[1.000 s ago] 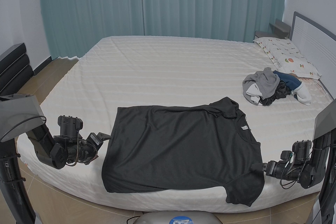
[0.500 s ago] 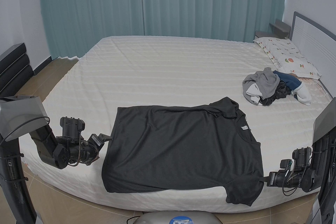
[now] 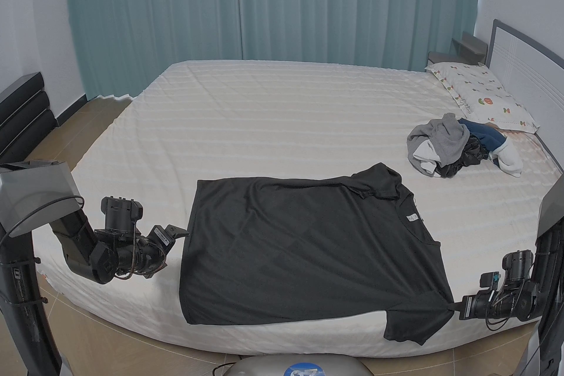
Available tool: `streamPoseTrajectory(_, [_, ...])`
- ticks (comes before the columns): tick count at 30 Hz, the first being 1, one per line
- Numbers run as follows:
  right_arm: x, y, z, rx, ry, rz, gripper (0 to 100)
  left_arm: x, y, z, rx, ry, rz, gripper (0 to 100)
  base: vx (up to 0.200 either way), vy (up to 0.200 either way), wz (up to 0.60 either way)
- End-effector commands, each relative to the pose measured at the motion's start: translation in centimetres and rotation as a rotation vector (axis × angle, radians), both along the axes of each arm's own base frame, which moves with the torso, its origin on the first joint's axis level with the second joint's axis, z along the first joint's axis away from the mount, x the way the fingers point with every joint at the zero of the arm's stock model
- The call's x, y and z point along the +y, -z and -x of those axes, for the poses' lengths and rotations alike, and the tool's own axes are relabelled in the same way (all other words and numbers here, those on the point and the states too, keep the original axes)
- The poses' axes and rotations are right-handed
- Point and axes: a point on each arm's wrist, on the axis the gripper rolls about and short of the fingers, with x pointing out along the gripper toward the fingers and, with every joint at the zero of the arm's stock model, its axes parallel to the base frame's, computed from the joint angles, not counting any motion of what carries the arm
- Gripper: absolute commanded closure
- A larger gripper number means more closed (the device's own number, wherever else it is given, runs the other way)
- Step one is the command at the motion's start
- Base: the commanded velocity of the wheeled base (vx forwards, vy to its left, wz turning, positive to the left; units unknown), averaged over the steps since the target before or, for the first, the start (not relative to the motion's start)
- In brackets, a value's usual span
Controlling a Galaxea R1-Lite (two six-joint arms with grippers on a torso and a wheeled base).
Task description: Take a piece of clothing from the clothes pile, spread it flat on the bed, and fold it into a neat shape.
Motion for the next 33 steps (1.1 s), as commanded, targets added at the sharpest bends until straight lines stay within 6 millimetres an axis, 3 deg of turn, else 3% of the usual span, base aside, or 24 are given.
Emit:
streamPoseTrajectory(1, [0.1, -0.3, 0.9, 0.043, -0.022, 0.008, 100, 0.0, 0.1, 0.0, 0.003, -0.001, 0.000, 0, 0.000, 0.000, 0.00])
streamPoseTrajectory(7, [0.2, -0.5, 1.3, 0.066, -0.055, 0.024, 100, 0.0, 0.0, -0.1, 0.000, 0.000, 0.001, 0, 0.000, 0.000, 0.00])
streamPoseTrajectory(8, [0.2, -0.4, 1.3, 0.070, -0.056, 0.023, 0, 0.0, 0.0, -0.1, 0.000, -0.001, 0.000, 0, 0.000, 0.000, 0.00])
streamPoseTrajectory(14, [0.3, -0.2, 1.3, 0.071, -0.062, 0.024, 0, 0.0, 0.0, -0.2, 0.000, 0.004, -0.003, 0, 0.000, 0.000, 0.00])
streamPoseTrajectory(21, [-0.2, -1.5, -0.1, -0.049, -0.019, 0.018, 0, -0.1, -0.2, -0.3, -0.013, 0.006, 0.002, 0, 0.000, 0.000, 0.00])
streamPoseTrajectory(24, [0.5, -3.6, -2.0, -0.168, 0.086, -0.094, 0, -0.5, -0.2, -0.2, -0.013, 0.017, 0.003, 0, 0.000, 0.000, 0.00])
streamPoseTrajectory(33, [3.1, -4.8, -3.8, -0.234, 0.156, -0.313, 0, -0.6, -0.1, -0.2, -0.009, 0.021, 0.004, 0, 0.000, 0.000, 0.00])
